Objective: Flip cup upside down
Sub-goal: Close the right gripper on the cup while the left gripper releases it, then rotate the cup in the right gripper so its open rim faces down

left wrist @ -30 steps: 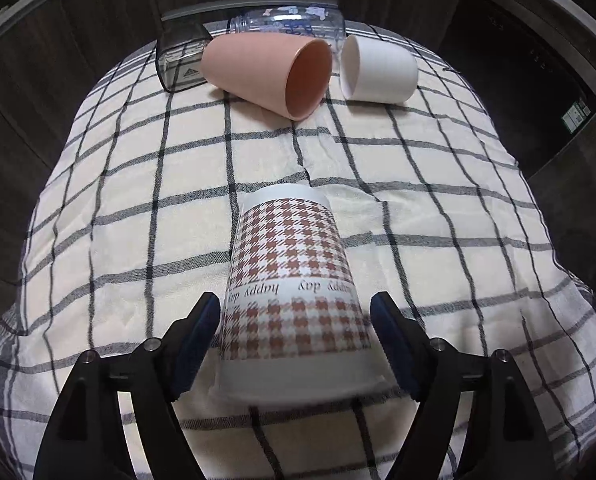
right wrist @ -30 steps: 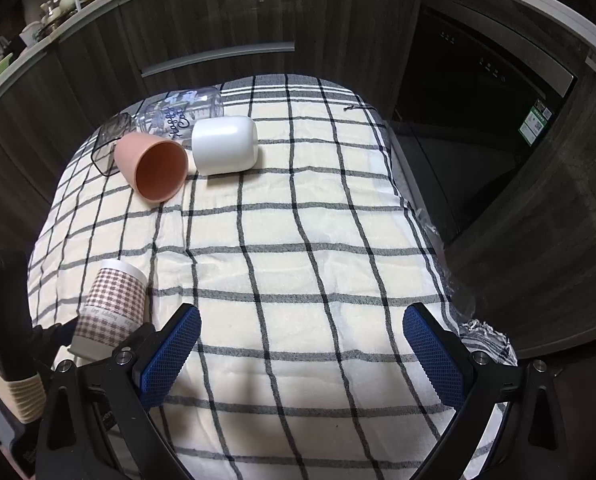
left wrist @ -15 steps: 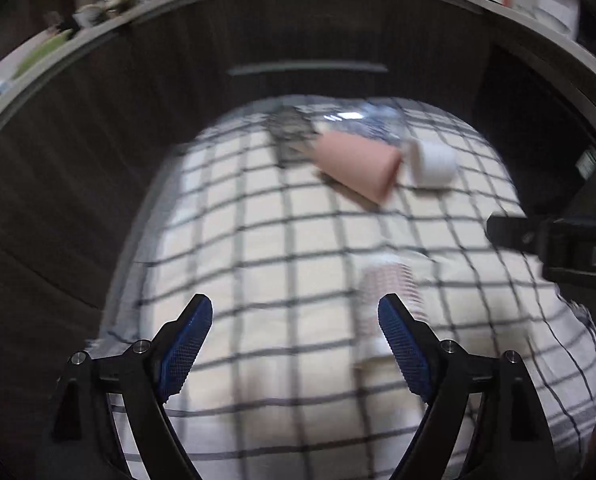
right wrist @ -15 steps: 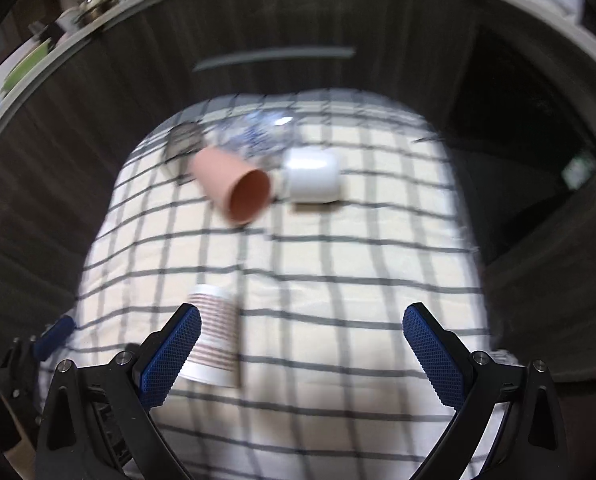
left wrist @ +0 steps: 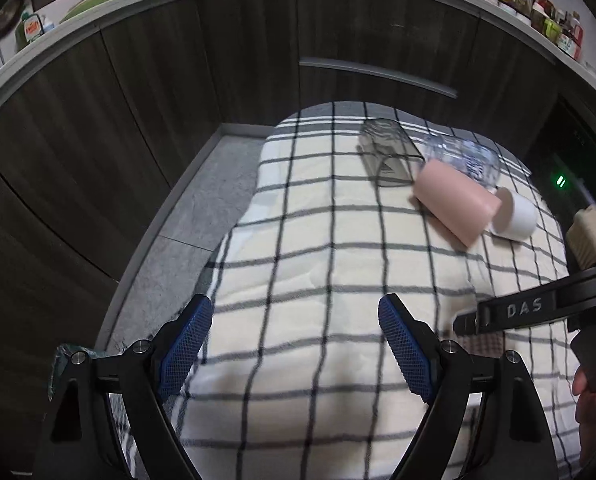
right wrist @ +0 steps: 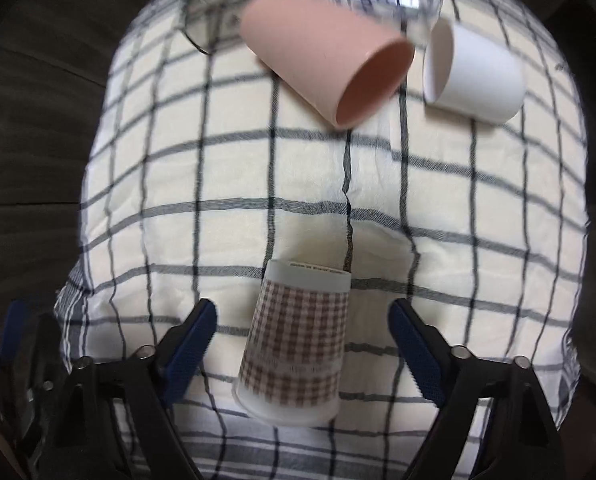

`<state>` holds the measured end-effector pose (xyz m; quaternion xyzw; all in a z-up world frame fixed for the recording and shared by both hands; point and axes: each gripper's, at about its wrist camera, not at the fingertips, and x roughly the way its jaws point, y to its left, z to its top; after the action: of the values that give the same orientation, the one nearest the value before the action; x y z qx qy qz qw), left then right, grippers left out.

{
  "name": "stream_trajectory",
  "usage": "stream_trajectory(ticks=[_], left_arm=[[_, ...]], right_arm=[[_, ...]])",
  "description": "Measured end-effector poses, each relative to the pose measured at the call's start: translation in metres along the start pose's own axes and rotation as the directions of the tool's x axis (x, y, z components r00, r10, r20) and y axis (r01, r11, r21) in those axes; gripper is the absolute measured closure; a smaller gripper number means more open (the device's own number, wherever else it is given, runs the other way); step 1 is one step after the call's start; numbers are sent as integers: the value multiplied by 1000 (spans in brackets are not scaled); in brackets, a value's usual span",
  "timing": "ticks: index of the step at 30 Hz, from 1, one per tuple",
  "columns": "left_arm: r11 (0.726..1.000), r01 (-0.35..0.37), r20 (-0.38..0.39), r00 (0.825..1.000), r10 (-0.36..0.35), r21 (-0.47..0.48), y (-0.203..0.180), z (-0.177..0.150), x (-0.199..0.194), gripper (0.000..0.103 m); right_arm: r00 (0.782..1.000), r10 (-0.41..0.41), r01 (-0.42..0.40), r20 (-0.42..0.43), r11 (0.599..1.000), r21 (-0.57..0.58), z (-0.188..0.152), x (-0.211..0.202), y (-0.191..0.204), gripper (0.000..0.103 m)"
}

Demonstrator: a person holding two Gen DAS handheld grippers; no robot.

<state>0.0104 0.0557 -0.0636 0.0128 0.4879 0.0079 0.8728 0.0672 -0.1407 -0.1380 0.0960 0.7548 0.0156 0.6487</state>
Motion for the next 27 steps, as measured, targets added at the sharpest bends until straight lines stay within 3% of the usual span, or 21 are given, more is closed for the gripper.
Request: stream_trajectory(ticks=[7,11,16,18,20,22,23,25,26,27], left_arm=[[1000,17,-7,1000,-17,-14,5,9,16,17],[1000,21,-20,1000,-22,-18,5,7,21,17],[1000,22,-16,1000,-22,-13,3,4,18,17],[1000,21,-8,1000,-21,-18,3,3,16,17],[1000,17,4,1000,-17,-26,3,1,14,17],[999,7,31,1000,-5,-37,3,-3,10,17],[999,0,52,999,2,-39,2,-6,8,17],[999,3,79,997,1,-48,1,-13,8,17],[998,14,81,997,-10,-55,-1,-17,11,17],[998,29,78,997,-24,-59,-3,-20,14,17]], right_arm=[[992,-13,18,-127,999,38,9,39,2,25],[990,3,5,-138,999,54,8,48,-1,45],[998,6,-4,-65,999,33,-5,32,2,45],[999,21,-21,29,1000,19,-12,12,4,45],[987,41,-42,153,999,-1,-19,-13,4,45],[943,31,-23,331,999,-28,-33,-39,5,45],[905,25,-13,425,999,-32,-38,-49,3,45],[774,7,19,633,999,-35,-60,-61,0,45],[733,-4,38,681,999,-35,-56,-69,-4,45],[669,-16,55,743,998,-28,-59,-70,-6,45]])
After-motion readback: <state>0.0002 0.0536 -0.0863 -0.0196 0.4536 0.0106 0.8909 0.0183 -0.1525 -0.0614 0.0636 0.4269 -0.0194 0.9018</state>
